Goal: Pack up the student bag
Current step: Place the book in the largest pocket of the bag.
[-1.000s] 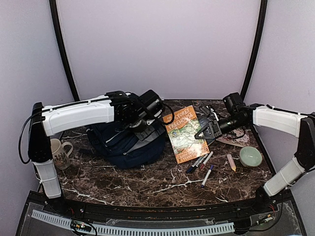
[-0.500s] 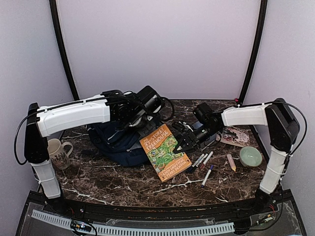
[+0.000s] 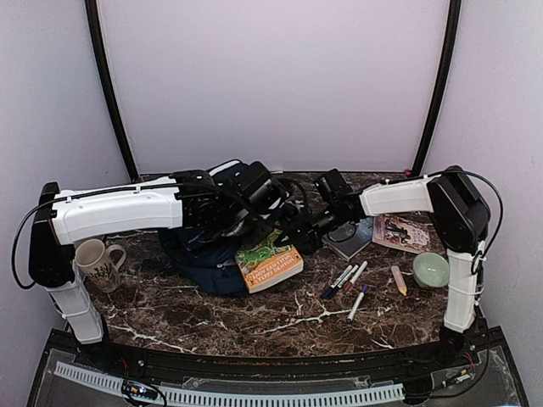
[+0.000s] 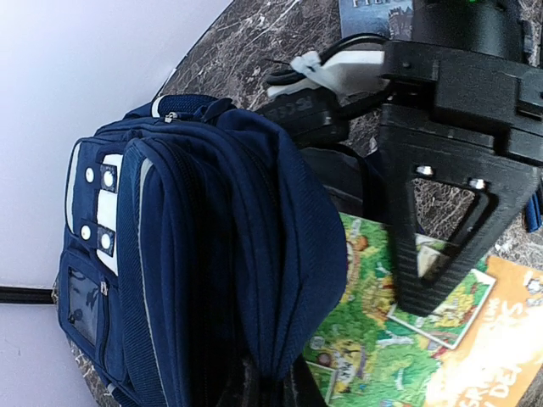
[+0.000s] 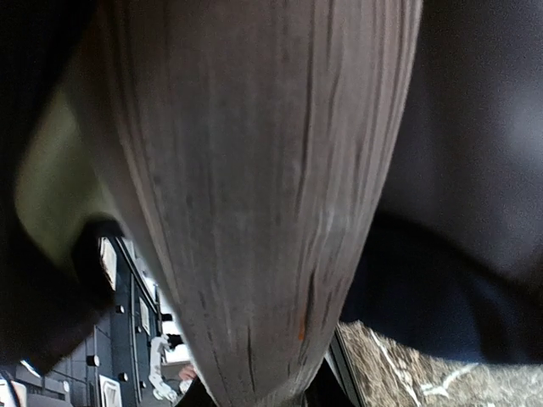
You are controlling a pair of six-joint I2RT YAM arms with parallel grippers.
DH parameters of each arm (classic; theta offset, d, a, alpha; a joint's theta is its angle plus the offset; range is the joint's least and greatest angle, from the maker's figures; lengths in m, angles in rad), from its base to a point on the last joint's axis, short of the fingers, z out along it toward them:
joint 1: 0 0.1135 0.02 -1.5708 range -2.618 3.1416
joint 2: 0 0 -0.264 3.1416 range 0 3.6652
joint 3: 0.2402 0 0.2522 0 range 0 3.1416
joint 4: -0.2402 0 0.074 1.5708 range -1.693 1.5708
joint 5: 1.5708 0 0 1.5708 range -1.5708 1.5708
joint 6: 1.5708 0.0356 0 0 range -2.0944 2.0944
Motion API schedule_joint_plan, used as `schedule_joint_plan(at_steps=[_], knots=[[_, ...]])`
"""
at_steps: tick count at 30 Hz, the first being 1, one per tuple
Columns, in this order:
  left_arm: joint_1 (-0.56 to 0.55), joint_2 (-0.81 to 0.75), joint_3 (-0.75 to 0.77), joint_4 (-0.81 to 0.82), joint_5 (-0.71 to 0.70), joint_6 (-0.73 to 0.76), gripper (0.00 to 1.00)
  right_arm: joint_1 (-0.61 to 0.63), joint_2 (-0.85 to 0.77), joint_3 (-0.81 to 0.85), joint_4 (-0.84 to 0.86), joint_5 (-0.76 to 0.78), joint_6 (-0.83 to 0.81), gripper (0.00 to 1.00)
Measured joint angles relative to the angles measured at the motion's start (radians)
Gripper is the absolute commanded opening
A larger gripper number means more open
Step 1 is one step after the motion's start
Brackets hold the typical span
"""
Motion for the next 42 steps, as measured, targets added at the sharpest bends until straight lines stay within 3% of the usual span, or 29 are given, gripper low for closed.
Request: schedule_joint_plan(at_steps=[8, 12, 25, 36, 42], knots=[[-0.054, 0.000, -0.014, 0.048, -0.041, 0.031, 0.00, 0.000, 0.087, -0.035, 0.540, -0.010, 0.491, 0.00], [-0.073, 0.000, 0.006, 0.047, -0.066, 0.045, 0.00, 0.002, 0.160, -0.034, 0.642, 0.023, 0.567, 0.00], [-0.090, -0.001, 0.098, 0.037, -0.153, 0.184, 0.00, 0.008, 0.191, -0.028, 0.361, 0.169, 0.170, 0.00], [-0.069, -0.071, 0.128, -0.138, -0.199, 0.192, 0.00, 0.013, 0.183, -0.020, 0.309, 0.210, 0.036, 0.00], [-0.002, -0.137, 0.135, -0.154, -0.104, 0.209, 0.00, 0.030, 0.168, -0.021, 0.309, 0.229, -0.008, 0.00]])
